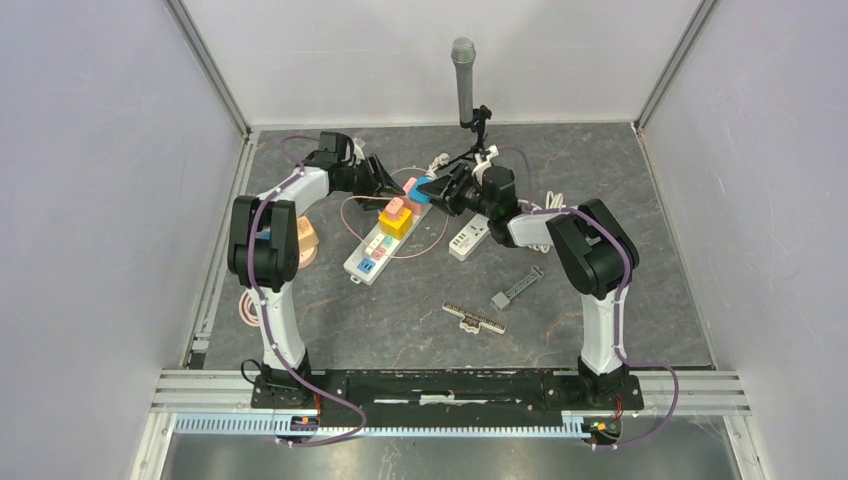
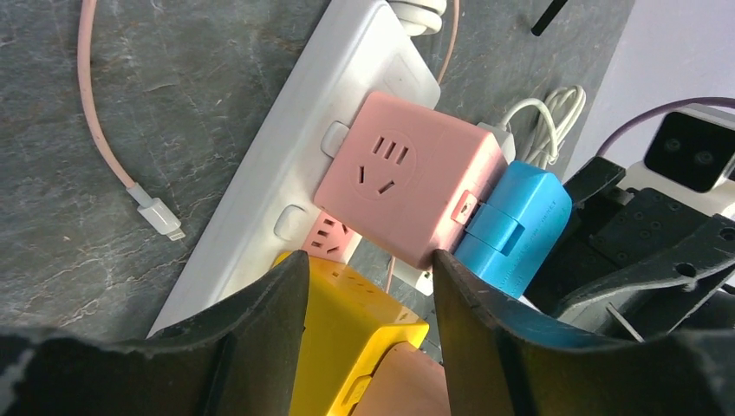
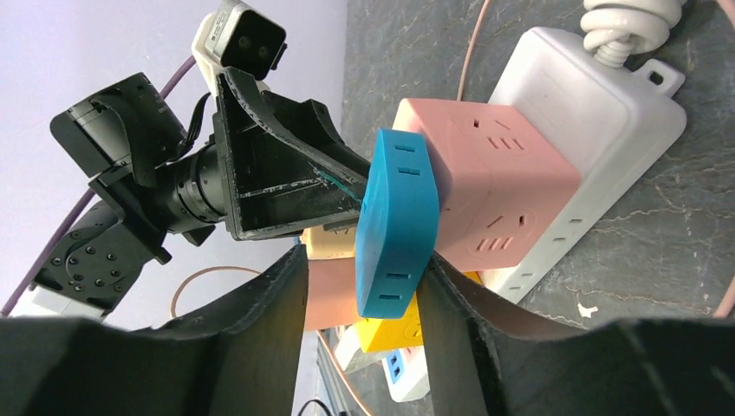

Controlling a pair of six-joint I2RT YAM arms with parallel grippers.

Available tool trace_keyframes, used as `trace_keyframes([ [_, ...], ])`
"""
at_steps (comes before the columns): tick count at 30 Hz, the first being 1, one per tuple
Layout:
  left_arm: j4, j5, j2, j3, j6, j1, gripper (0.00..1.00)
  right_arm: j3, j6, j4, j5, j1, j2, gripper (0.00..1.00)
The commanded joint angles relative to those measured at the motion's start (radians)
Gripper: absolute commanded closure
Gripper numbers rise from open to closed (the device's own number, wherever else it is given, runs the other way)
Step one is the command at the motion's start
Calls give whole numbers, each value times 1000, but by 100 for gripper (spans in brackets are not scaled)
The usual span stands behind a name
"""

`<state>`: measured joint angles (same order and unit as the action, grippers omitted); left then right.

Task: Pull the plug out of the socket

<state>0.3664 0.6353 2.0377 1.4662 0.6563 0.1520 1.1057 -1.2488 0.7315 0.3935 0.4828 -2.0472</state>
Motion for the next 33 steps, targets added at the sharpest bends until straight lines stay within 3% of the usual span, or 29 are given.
trace_keyframes([
  [1,23,-73,-5,-20,-55,10,40,-16,-29,132,37,-7,-19,52],
  [3,27,-89,-7,-32,-59,16,40,-21,-32,119,44,-9,-20,64],
  [7,38,-121,-1,-48,-73,30,40,-60,-78,200,64,-12,-24,96],
  [8,43,-121,1,-52,-77,33,40,-78,-98,221,67,-12,-20,100],
  [19,68,-154,21,-56,-80,46,42,-86,-291,301,52,-13,-14,100],
  [24,71,-164,16,-75,-82,50,43,-52,-180,229,56,-14,8,100],
  [28,71,-166,9,-77,-71,50,43,-67,-154,268,75,-32,33,100],
  [33,73,-162,-11,-5,-73,50,41,-87,-16,199,90,-97,150,100],
])
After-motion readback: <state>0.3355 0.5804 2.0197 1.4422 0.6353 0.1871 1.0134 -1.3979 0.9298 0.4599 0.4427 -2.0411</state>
